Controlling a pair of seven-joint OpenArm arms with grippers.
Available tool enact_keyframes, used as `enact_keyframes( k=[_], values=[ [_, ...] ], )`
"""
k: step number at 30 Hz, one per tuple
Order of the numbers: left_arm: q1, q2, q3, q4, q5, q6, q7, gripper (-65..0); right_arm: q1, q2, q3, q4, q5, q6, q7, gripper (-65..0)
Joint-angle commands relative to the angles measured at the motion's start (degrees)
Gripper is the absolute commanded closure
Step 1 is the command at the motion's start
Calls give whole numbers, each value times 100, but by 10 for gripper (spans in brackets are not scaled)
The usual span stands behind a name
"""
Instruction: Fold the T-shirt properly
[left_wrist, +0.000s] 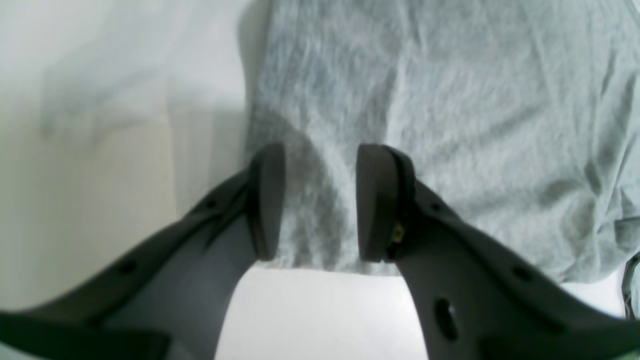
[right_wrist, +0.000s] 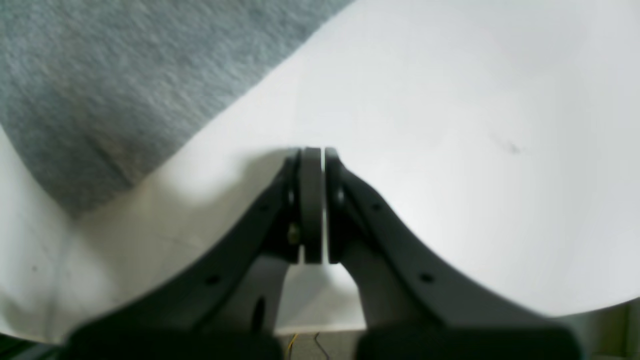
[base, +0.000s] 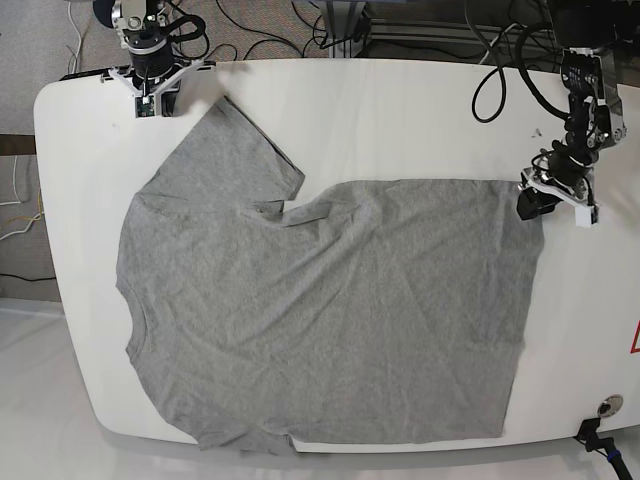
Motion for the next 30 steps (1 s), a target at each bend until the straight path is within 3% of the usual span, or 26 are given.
enact_keyframes(
  k=[1,10,16,30],
  values=[
    [-86,-83,-27,-8,-119,-157,-127,-213,-50,55,36,144,9,-10,99,0],
    [-79,55,51,-138,-114,-1025,-273,-213,-55,56,30,118,18,-27,118,0],
    [-120,102,66,-207,-101,-1369,-317,-222,-41,50,34,106,6,-31,84,0],
    [-28,48,3,-190,-30,-1562,-176,-224,-488,25,16,654,41,-35,219,0]
  ],
)
